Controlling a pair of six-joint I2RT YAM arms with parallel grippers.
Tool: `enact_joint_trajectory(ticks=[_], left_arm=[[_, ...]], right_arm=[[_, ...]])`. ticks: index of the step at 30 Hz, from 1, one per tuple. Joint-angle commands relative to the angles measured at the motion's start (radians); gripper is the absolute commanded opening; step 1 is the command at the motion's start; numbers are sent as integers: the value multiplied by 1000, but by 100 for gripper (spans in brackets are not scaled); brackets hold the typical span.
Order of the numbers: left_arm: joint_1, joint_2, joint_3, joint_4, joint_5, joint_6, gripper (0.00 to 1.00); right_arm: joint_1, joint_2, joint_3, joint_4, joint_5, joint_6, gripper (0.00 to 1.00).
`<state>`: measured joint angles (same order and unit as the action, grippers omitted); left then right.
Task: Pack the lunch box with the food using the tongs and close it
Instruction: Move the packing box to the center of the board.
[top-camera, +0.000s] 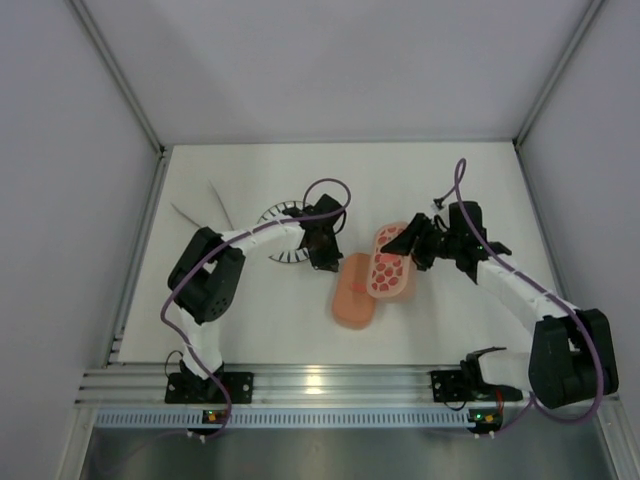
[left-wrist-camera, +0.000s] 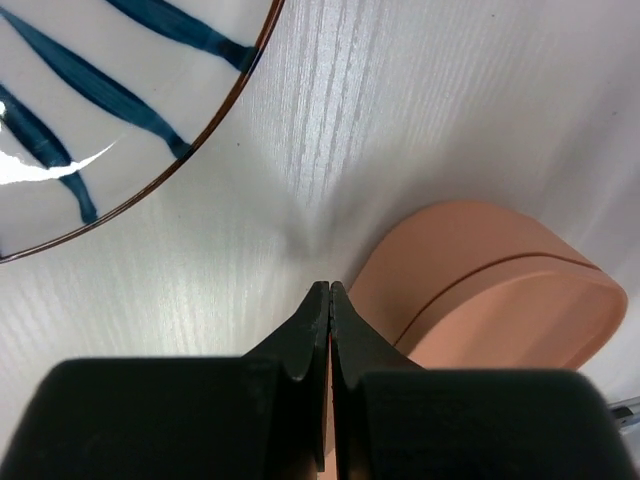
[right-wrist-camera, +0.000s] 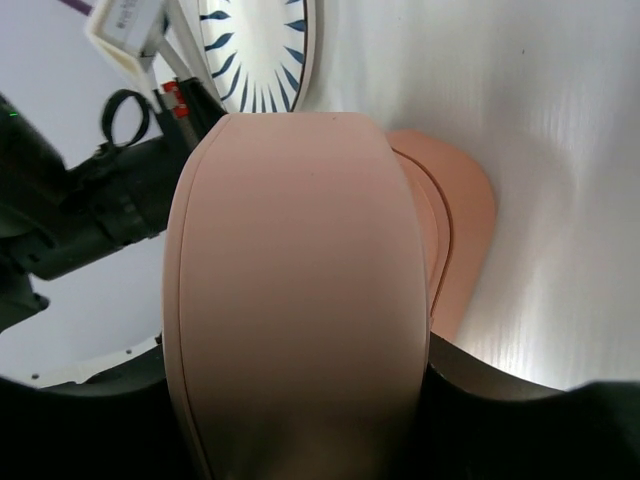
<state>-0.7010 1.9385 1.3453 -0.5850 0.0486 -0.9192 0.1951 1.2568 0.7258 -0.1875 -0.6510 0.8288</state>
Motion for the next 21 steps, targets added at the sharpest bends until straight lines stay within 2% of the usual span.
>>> enact_joint_trajectory(ticks=[1, 4, 11, 21], left_arm=[[0, -95, -21, -26, -35, 31, 0], [1, -122, -49, -26, -30, 42, 0], [15, -164, -84, -27, -18, 68, 0], [20, -171, -89, -22, 0, 88, 0]], right_arm=[[69, -74, -8, 146, 97, 122, 0], [124, -88, -37, 206, 157, 177, 0], [245, -51, -43, 224, 301, 227, 0], [340, 7, -34, 229, 378, 259, 0]])
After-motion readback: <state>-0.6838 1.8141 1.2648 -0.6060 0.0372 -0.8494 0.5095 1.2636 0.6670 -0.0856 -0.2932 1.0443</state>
